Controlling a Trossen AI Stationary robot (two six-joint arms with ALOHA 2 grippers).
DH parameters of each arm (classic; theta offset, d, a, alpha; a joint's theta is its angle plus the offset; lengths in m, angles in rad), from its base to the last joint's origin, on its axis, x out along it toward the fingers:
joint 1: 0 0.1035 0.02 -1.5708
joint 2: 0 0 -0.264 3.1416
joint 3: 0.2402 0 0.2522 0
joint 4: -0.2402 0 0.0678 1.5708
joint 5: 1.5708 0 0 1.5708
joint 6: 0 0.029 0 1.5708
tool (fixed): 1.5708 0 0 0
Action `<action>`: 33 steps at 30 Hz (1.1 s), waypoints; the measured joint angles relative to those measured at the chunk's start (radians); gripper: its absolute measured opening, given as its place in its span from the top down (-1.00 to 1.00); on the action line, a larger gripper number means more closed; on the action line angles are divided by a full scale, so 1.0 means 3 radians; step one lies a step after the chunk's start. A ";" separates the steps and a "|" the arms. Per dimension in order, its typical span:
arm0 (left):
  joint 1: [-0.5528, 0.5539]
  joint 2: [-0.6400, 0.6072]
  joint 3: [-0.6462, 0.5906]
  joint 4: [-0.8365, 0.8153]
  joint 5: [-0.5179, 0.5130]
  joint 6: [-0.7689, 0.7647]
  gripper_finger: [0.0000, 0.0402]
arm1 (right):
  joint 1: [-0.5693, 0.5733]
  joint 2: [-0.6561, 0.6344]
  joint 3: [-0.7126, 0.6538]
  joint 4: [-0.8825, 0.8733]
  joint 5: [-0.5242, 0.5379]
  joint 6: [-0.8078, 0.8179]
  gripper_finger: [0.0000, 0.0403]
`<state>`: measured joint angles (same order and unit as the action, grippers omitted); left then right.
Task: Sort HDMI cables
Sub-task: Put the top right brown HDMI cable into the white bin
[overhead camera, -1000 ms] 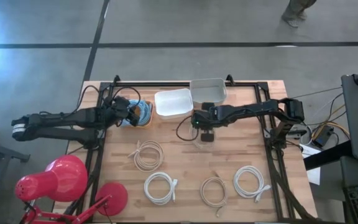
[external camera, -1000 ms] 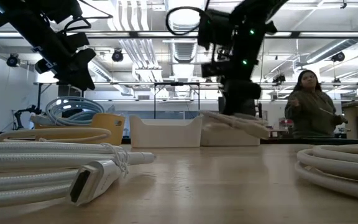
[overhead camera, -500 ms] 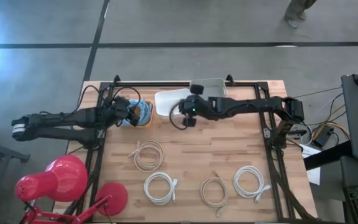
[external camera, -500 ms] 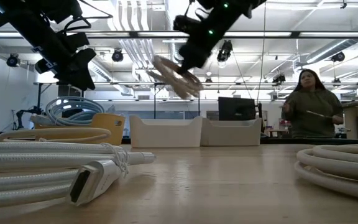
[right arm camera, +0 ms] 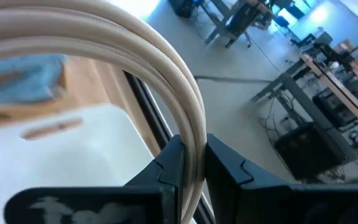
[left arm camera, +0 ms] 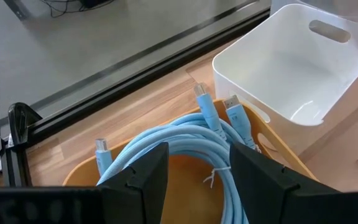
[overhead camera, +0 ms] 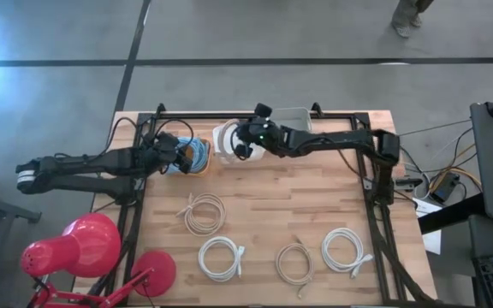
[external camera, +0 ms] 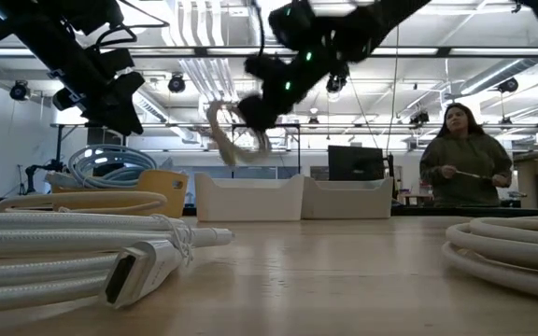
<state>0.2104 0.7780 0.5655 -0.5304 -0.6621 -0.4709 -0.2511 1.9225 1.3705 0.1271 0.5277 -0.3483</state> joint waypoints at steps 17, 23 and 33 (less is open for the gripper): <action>0.0001 -0.0001 -0.0053 0.0023 0.0000 0.0000 0.12 | -0.0214 0.0604 0.0264 0.0056 0.0735 -0.0072 0.79; 0.0001 -0.0001 -0.0055 0.0023 0.0000 0.0000 0.12 | -0.0212 0.0376 0.0301 0.0034 0.0744 -0.0095 0.79; 0.0000 -0.0001 -0.0088 0.0065 -0.0001 0.0000 0.12 | -0.0443 0.0379 0.0294 0.0035 0.0678 0.0297 0.79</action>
<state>0.2105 0.7776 0.5391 -0.5108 -0.6623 -0.4709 -0.3841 2.0361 1.4586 0.1375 0.7311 -0.2591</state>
